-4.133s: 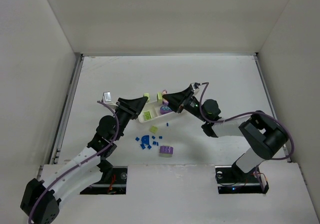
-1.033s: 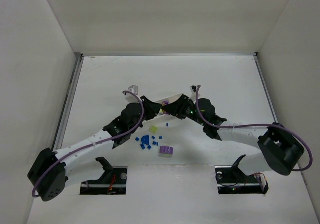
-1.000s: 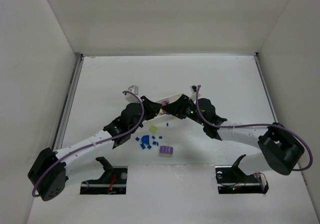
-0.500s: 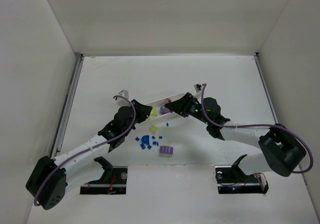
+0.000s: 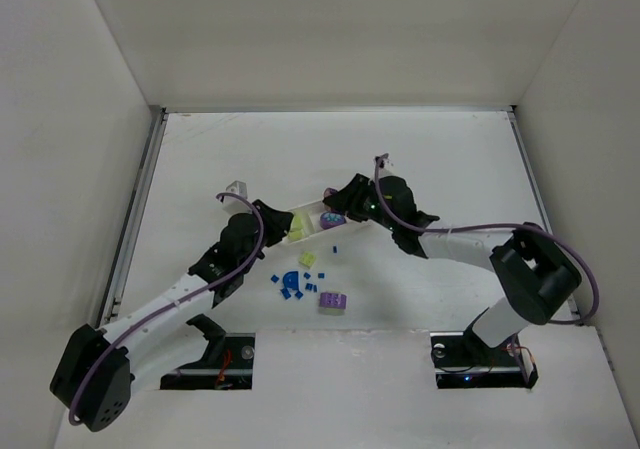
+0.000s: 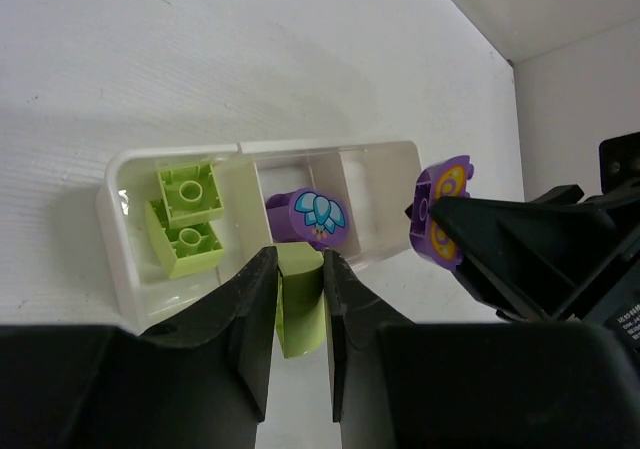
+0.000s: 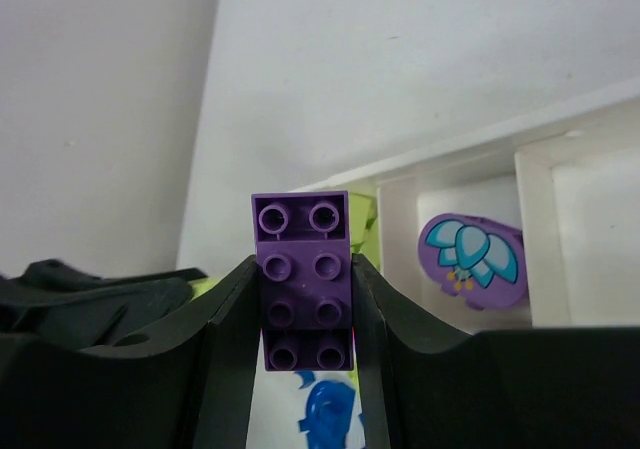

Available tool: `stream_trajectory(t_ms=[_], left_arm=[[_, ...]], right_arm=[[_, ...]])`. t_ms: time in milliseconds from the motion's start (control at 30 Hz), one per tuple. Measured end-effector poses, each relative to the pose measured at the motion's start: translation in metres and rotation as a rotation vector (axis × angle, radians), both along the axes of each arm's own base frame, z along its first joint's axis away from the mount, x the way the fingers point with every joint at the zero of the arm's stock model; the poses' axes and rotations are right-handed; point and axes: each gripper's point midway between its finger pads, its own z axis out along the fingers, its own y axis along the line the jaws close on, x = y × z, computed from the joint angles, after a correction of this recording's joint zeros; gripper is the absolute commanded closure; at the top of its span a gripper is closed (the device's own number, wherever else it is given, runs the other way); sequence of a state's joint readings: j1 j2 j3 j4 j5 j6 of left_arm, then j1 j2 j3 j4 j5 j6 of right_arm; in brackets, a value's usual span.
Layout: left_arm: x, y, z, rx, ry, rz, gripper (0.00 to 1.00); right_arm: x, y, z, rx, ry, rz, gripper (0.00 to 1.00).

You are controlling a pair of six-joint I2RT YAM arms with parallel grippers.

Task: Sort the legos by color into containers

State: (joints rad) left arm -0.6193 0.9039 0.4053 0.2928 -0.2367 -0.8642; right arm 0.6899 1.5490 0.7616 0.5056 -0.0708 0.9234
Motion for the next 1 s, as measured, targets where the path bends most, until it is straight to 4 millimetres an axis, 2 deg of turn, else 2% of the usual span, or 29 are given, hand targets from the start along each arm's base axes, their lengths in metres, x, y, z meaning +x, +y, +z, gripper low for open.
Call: stream_trajectory(t_ms=[233, 433, 600, 733, 1000], left_arm=[[0.006, 0.008, -0.011, 0.032, 0.024, 0.025, 0.94], [0.008, 0.012, -0.02, 0.06, 0.044, 0.036, 0.94], [0.009, 0.012, -0.028, 0.082, 0.061, 0.034, 0.93], [0.009, 0.013, -0.034, 0.101, 0.075, 0.034, 0.93], [0.013, 0.012, -0.05, 0.156, 0.112, 0.03, 0.93]], right_arm=[[0.011, 0.012, -0.026, -0.146, 0.013, -0.017, 0.62], [0.003, 0.018, -0.048, -0.22, 0.041, 0.007, 0.46], [0.001, 0.018, -0.051, -0.238, 0.044, 0.011, 0.37], [0.001, 0.016, -0.044, -0.232, 0.029, 0.001, 0.36], [-0.011, -0.007, 0.002, -0.185, -0.072, -0.038, 0.37]])
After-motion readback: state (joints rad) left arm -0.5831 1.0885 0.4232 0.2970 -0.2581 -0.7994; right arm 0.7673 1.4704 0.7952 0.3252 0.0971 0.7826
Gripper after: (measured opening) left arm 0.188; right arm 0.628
